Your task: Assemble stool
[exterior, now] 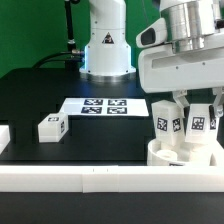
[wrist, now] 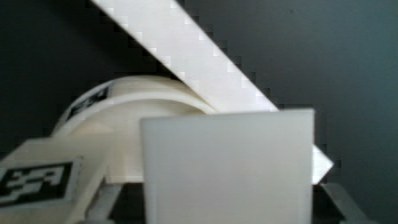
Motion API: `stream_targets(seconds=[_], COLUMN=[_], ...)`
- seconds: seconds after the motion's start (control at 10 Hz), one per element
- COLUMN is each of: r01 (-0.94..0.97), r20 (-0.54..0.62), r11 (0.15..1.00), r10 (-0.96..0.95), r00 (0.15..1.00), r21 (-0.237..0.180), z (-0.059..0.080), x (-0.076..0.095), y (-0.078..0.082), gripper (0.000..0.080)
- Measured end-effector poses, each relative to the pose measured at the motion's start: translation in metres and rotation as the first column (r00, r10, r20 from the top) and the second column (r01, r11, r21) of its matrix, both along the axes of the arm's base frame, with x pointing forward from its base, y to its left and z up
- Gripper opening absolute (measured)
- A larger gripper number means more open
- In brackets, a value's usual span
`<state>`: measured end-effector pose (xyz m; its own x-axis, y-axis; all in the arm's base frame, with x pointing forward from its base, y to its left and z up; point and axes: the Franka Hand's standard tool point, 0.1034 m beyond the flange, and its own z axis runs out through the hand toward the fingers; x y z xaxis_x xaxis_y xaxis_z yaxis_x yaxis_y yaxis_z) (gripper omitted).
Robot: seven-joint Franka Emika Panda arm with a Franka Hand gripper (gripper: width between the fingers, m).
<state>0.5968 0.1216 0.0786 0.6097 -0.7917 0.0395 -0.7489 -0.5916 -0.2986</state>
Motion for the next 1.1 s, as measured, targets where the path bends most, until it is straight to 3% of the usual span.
stream_targets(seconds=[0.2, 0.4, 0.5, 0.7, 1.0, 1.1], r01=[0.153, 0.446, 0.527, 0.669, 0.848, 0.902], r20=[-0.021, -0.046, -0.058, -0.078, -0.208, -0.257], r11=[0.987, 0.882, 0.83, 0.704, 0.451, 0.321], r10=[-0.152, -0.445, -0.526, -0.673, -0.834, -0.882], r00=[0.988, 0.894, 0.848, 0.736, 0.512, 0.396], r21=[0.049, 0.152, 0.183, 0.238, 0.28, 0.289], z=[0.0, -0.002, -0.002, -0.002, 0.0, 0.0], x=[0.0, 0.005, 0.007, 0.012, 0.011, 0.009], y=[-0.002, -0.017, -0.023, -0.036, -0.028, -0.024], gripper=[0.0338, 0.0338, 0.0338, 0.0338, 0.0338, 0.0338])
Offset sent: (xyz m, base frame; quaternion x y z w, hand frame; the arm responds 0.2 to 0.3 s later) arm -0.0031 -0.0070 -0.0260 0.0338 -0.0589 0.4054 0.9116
